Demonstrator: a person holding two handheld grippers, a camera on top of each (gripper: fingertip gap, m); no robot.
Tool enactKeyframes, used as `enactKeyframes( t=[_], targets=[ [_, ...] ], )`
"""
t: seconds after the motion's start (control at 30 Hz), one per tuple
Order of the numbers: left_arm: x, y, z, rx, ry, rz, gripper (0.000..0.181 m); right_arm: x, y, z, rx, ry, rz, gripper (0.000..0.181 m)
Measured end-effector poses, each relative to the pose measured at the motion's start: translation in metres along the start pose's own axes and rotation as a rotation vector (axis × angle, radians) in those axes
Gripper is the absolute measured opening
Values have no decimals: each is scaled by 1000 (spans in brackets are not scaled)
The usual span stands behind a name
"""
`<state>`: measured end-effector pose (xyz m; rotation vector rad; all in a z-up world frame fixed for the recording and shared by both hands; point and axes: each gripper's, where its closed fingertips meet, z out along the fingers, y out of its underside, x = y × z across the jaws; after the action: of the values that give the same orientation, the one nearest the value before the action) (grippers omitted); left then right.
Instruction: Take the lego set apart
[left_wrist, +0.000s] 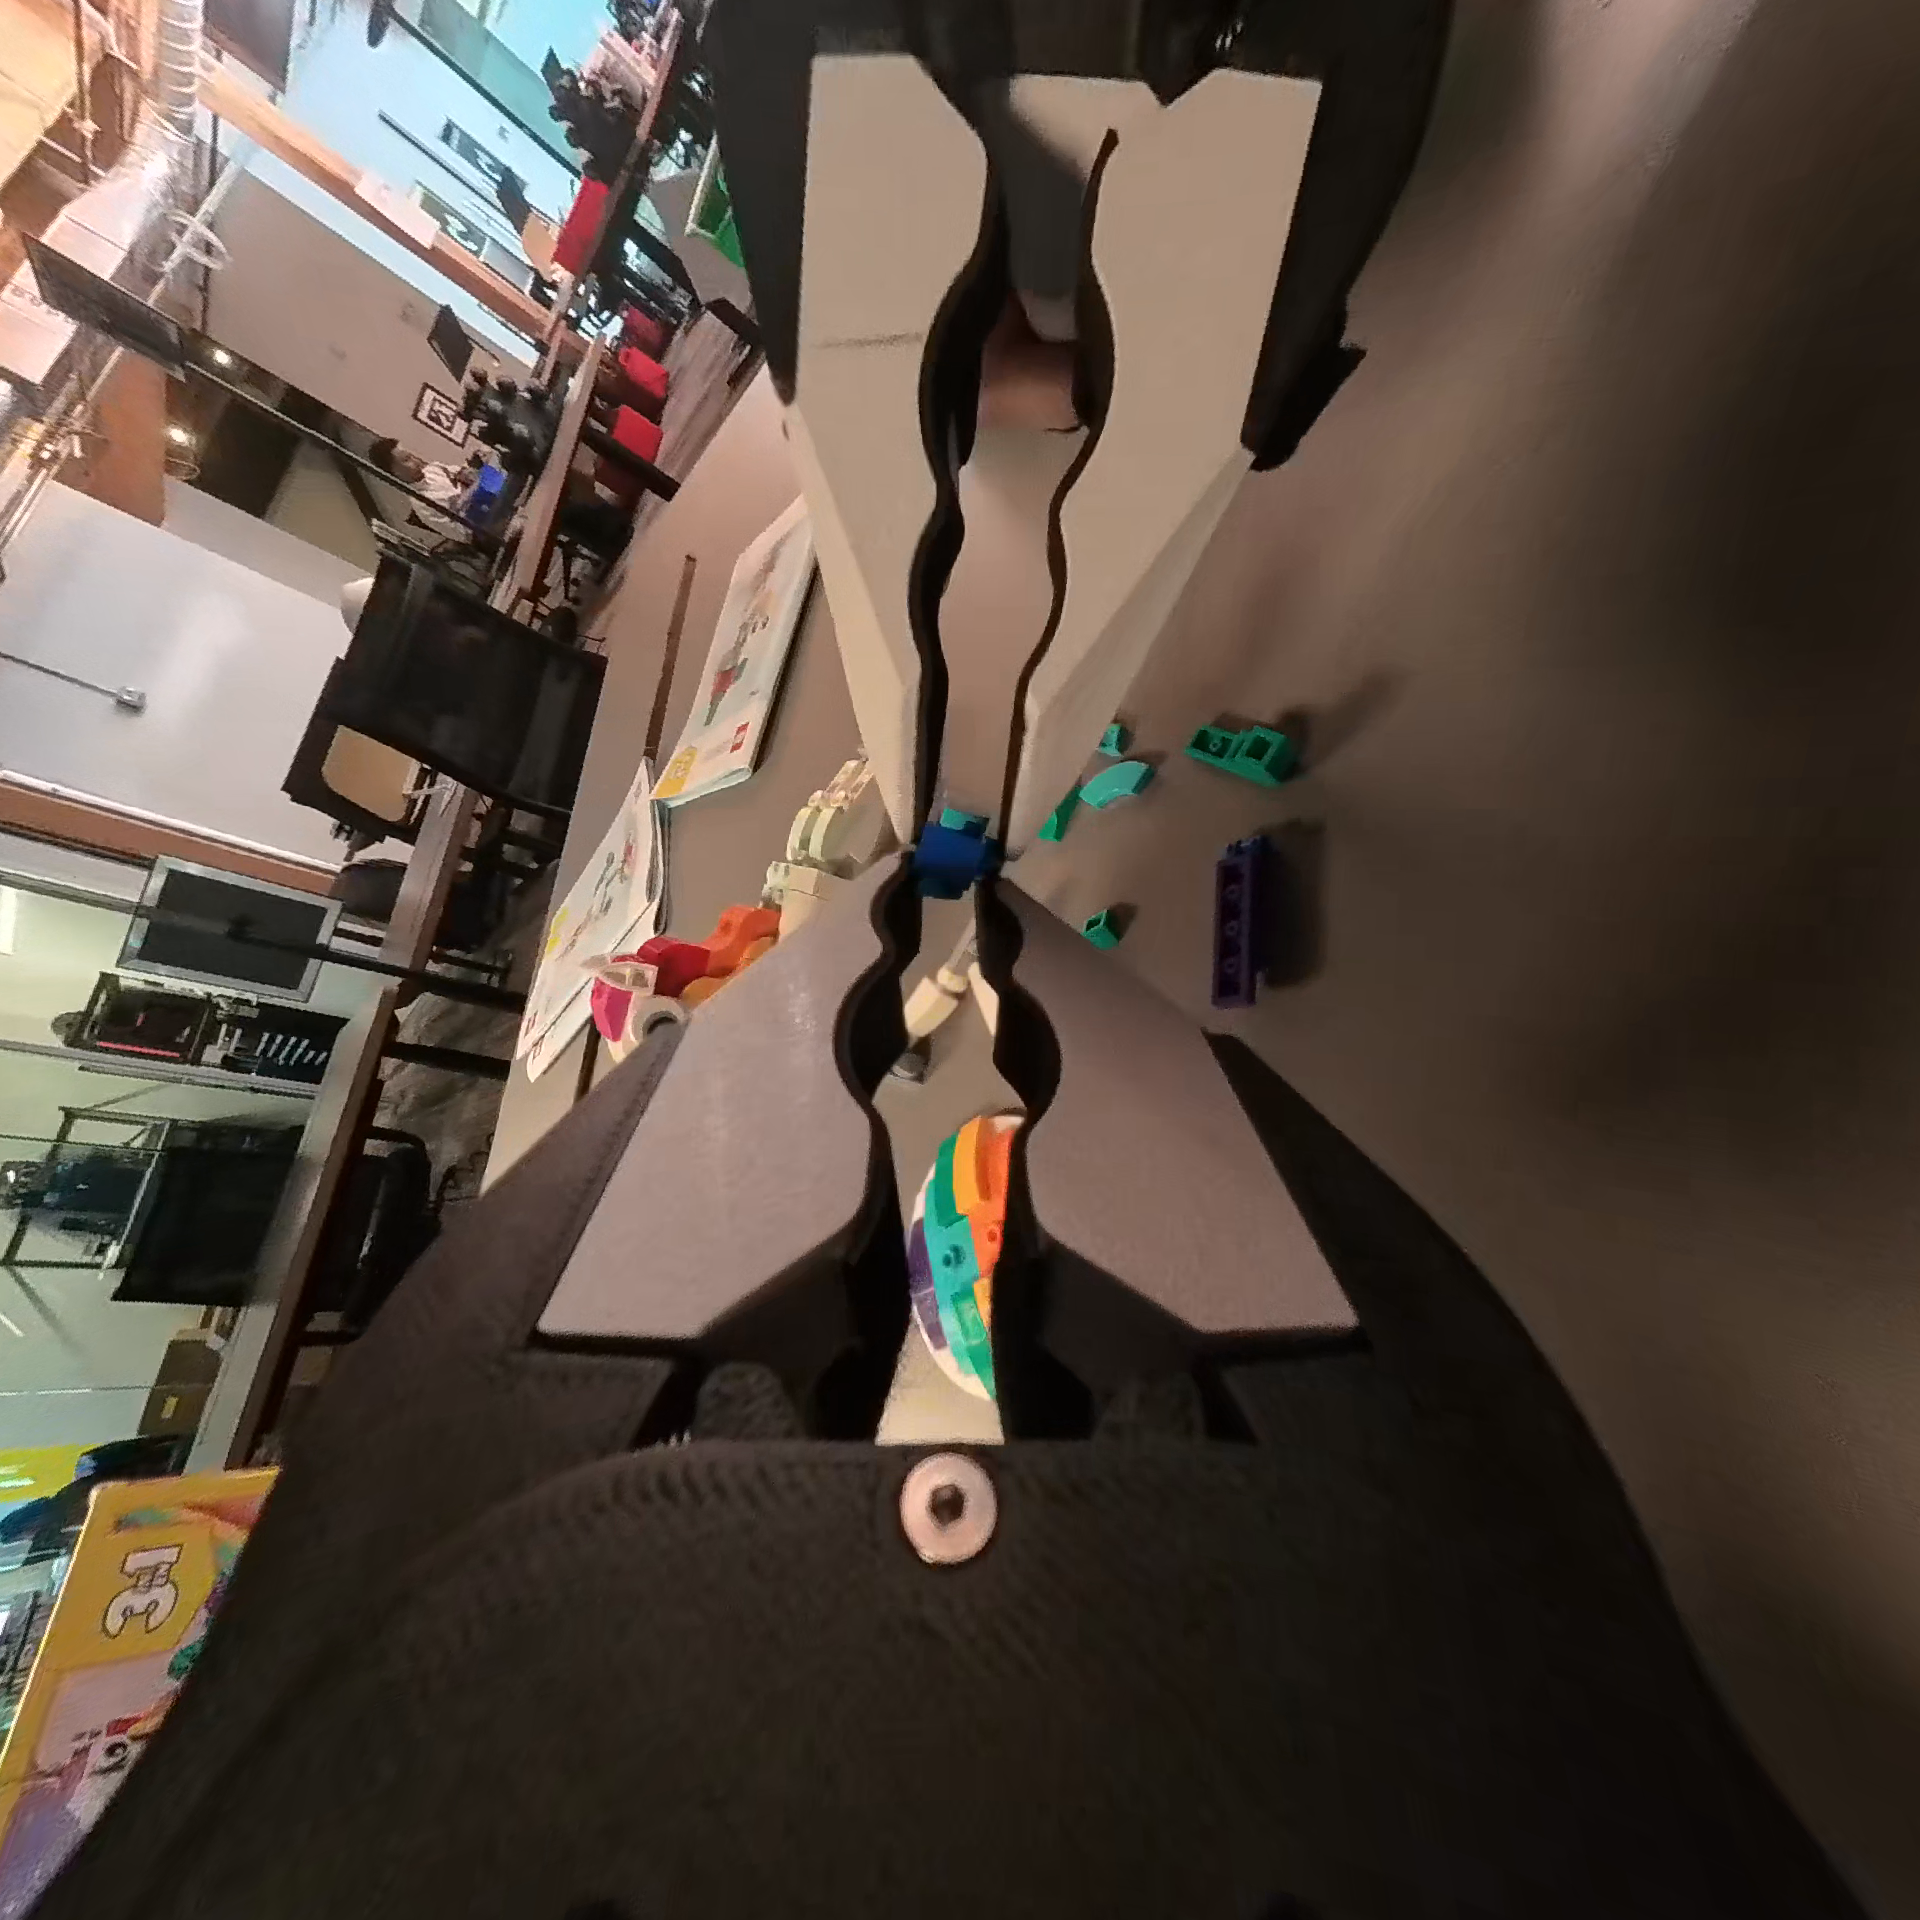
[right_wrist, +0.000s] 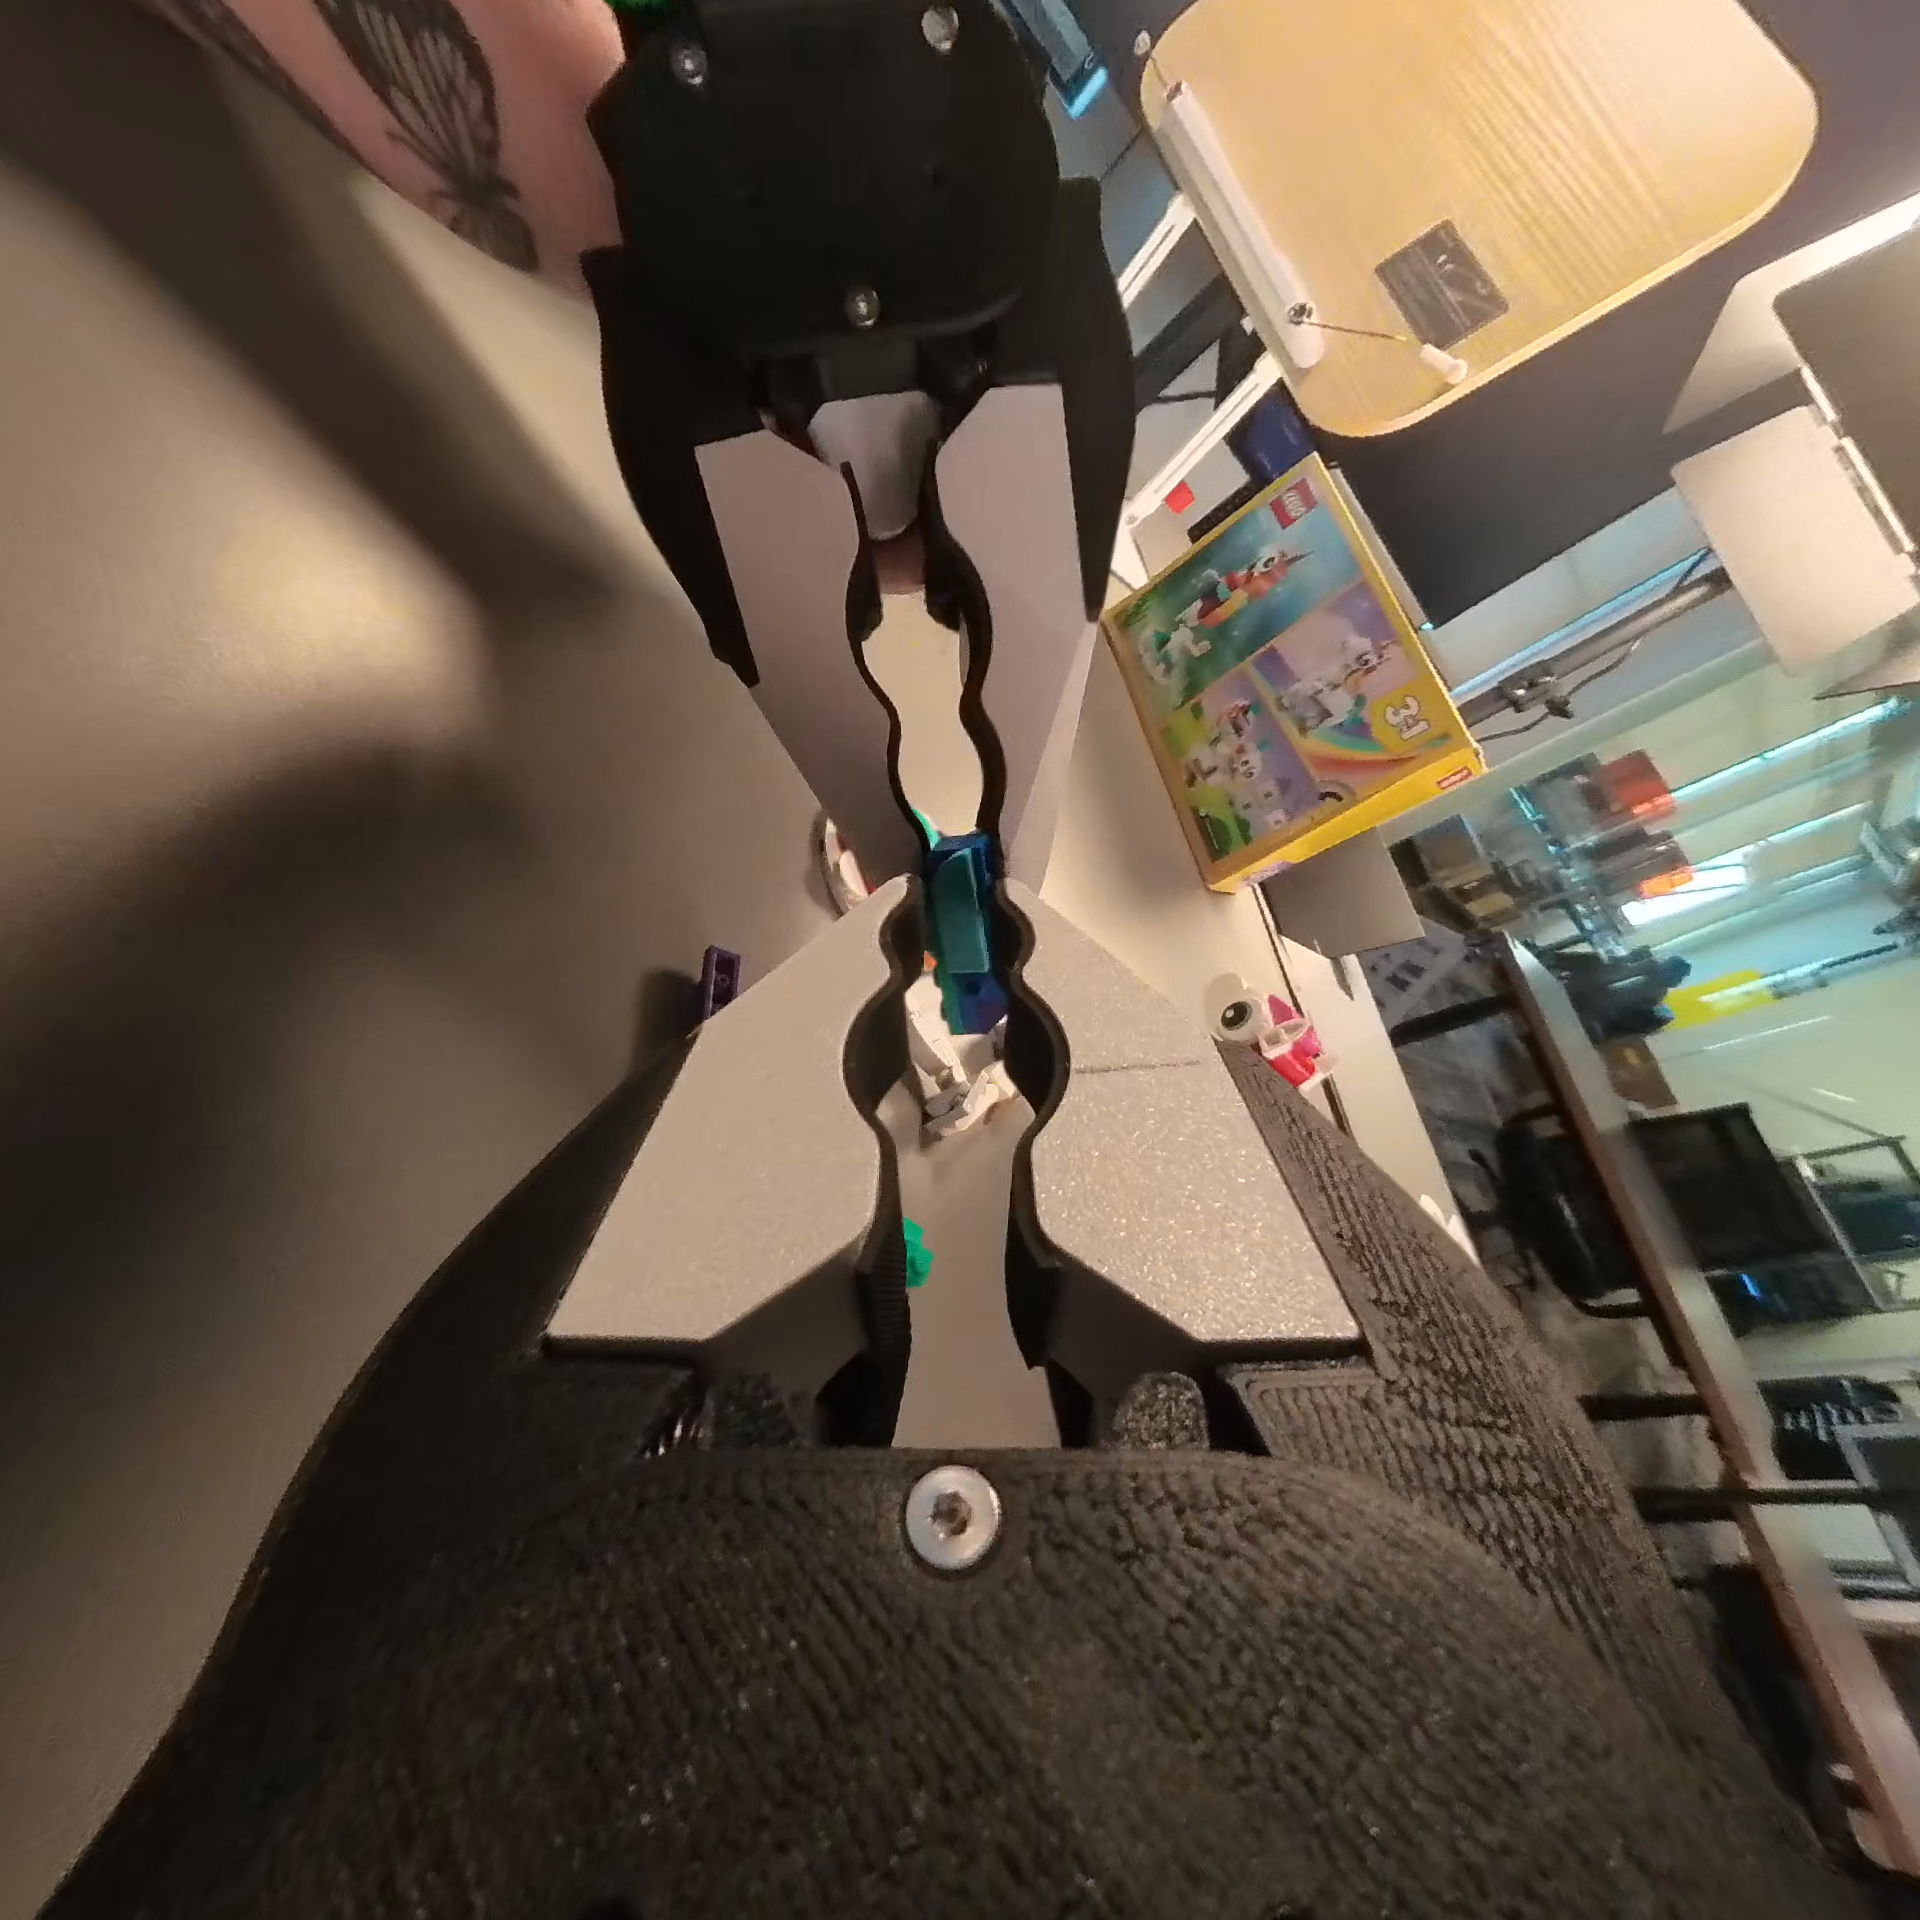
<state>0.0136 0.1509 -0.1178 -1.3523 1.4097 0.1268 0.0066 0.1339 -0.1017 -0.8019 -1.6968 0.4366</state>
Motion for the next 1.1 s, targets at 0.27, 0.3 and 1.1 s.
enactKeyframes(
  t=[0.27,0.3,1.1],
  targets=[
    [-7,-4,-2,37,-9,-97,10,8,-4,-1,1,50,-2,10],
    [-7,-5,-2,32,-10,-91,9,8,-4,-2,11,41,18,10],
    [-6,23,12,-126,47,-353,8,20,14,5,-194,201,-240,0]
  ],
)
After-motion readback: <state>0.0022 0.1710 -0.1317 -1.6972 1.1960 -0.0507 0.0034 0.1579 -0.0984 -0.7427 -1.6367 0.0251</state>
